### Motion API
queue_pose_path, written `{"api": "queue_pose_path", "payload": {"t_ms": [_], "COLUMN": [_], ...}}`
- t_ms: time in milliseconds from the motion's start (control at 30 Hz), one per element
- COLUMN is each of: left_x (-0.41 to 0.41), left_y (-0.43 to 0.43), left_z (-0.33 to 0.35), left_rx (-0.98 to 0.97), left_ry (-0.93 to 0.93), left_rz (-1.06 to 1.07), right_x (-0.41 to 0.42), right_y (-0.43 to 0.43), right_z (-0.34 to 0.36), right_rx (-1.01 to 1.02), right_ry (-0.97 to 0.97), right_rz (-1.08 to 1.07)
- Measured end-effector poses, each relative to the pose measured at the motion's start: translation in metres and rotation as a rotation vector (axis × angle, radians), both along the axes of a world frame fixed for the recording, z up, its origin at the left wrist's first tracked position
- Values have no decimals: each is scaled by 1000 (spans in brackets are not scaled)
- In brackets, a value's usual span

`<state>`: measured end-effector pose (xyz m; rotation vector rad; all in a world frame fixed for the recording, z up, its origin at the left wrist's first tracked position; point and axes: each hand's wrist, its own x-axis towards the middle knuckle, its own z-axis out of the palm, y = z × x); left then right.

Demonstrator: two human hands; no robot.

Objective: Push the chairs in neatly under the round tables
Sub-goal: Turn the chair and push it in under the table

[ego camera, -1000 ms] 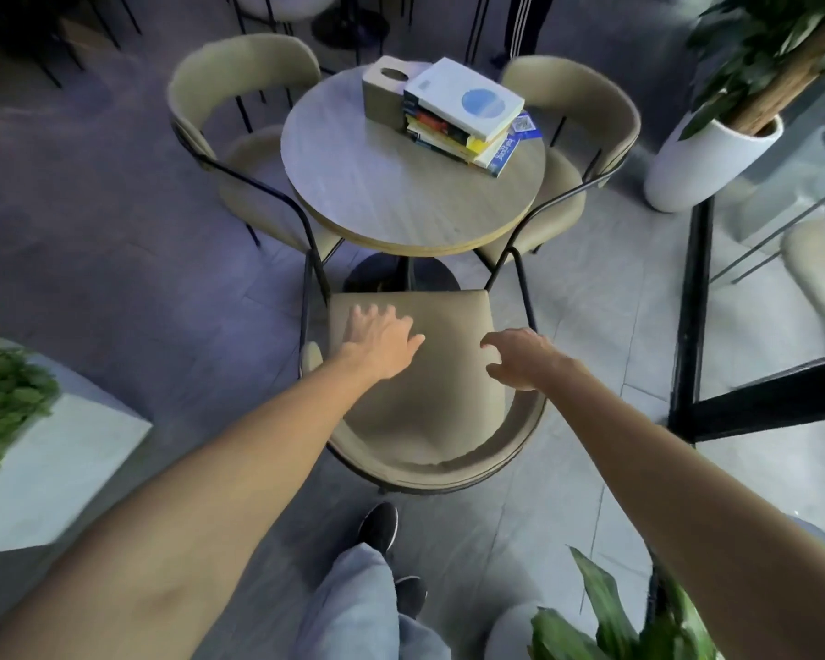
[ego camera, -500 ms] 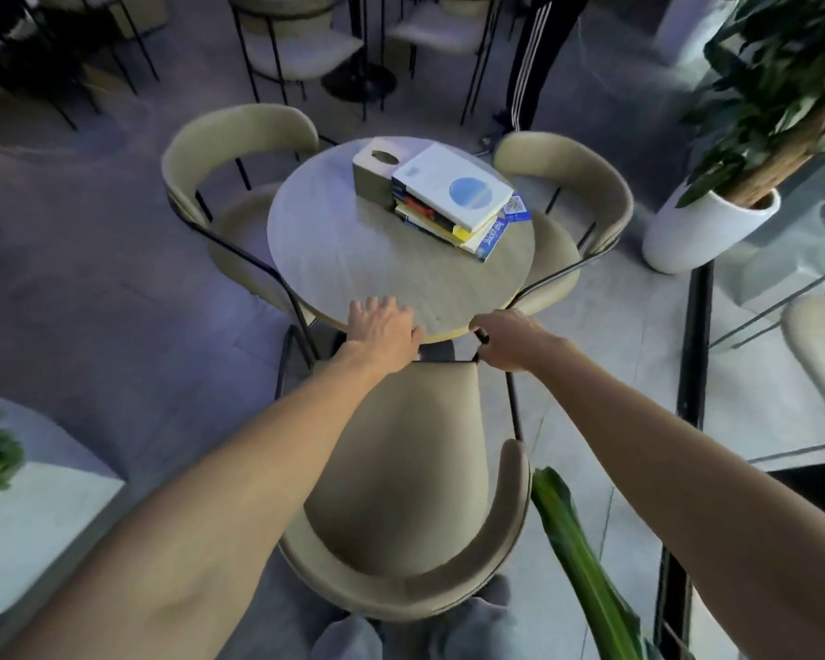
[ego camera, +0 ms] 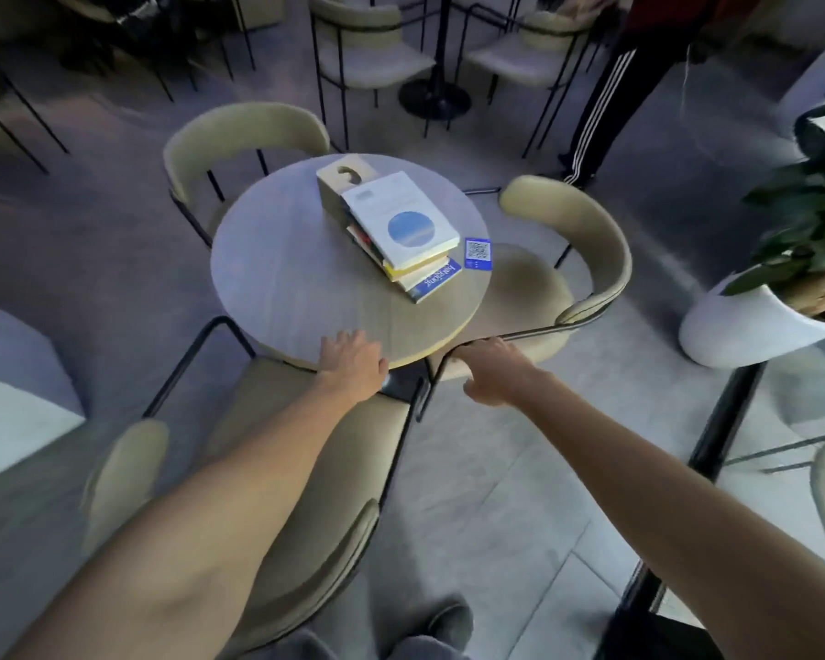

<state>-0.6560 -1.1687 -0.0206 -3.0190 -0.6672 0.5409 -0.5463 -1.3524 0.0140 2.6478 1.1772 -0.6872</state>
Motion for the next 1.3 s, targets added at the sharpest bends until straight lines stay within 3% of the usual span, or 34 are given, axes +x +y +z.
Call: {"api": "queue_pose_path", "payload": {"t_ms": [300,567,767,1033,1300], "left_x": [163,286,372,460,509], "left_y": [-132,-170,-180,-202,-238], "left_z": [19,10,-6,-1,-11], "left_rx": [-31,65,68,106,94], "left_ry": [-128,-107,39,94,159], "left_rz": [-71,-82,-21,102,396], "right_x": [132,266,352,482,583], "right_y": [-137,-167,-169,-162,-157], "right_z": [15,13,-7,-21,-43], "right_rx": [-27,-22,-29,-46,-19], "right_ry": [-64,-37,5,-9,-13], "right_rz": [-58,-61,43,291,592]}}
